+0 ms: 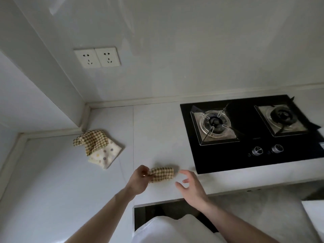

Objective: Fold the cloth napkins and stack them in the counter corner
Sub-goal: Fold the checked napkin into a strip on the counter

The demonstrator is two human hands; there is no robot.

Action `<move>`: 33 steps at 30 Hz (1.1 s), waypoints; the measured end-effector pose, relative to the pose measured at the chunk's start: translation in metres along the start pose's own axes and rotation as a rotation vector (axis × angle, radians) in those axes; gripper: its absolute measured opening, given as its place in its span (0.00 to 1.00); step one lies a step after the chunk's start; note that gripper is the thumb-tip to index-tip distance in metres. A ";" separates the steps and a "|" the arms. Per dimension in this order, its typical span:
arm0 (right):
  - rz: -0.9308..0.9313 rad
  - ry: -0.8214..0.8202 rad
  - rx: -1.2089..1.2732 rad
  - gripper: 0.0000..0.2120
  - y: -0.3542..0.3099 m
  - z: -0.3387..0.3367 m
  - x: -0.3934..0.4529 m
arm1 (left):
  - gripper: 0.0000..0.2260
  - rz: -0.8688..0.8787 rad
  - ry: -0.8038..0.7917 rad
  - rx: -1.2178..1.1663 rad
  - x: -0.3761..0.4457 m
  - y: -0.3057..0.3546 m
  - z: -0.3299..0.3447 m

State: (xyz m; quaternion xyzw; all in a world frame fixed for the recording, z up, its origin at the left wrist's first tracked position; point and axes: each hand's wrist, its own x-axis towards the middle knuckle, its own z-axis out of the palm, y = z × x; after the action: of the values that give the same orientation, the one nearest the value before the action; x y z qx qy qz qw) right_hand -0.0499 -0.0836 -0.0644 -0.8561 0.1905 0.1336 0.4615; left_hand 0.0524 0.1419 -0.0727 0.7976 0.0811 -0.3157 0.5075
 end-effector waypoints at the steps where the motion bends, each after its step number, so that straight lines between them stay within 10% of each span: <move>1: 0.028 0.003 0.077 0.25 -0.003 -0.005 -0.001 | 0.08 0.015 -0.019 -0.098 -0.007 0.004 0.000; 6: 0.075 -0.120 0.282 0.37 -0.014 -0.038 0.003 | 0.12 0.079 -0.135 -0.315 -0.038 0.047 0.003; 10: 0.050 -0.161 0.371 0.22 -0.022 -0.082 -0.001 | 0.11 0.110 -0.207 -0.238 -0.044 0.090 0.027; 20: 0.109 0.141 0.472 0.11 0.067 -0.223 -0.056 | 0.13 0.378 -0.275 0.310 -0.058 0.189 0.183; 33: 0.202 0.371 0.500 0.05 0.216 -0.410 -0.130 | 0.08 0.479 -0.345 0.427 -0.084 0.268 0.415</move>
State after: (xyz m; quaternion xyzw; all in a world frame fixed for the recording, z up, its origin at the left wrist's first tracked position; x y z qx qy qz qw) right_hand -0.2412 -0.5102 0.0494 -0.7028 0.3822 -0.0303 0.5992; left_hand -0.0685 -0.3257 0.0609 0.8170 -0.2624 -0.3277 0.3953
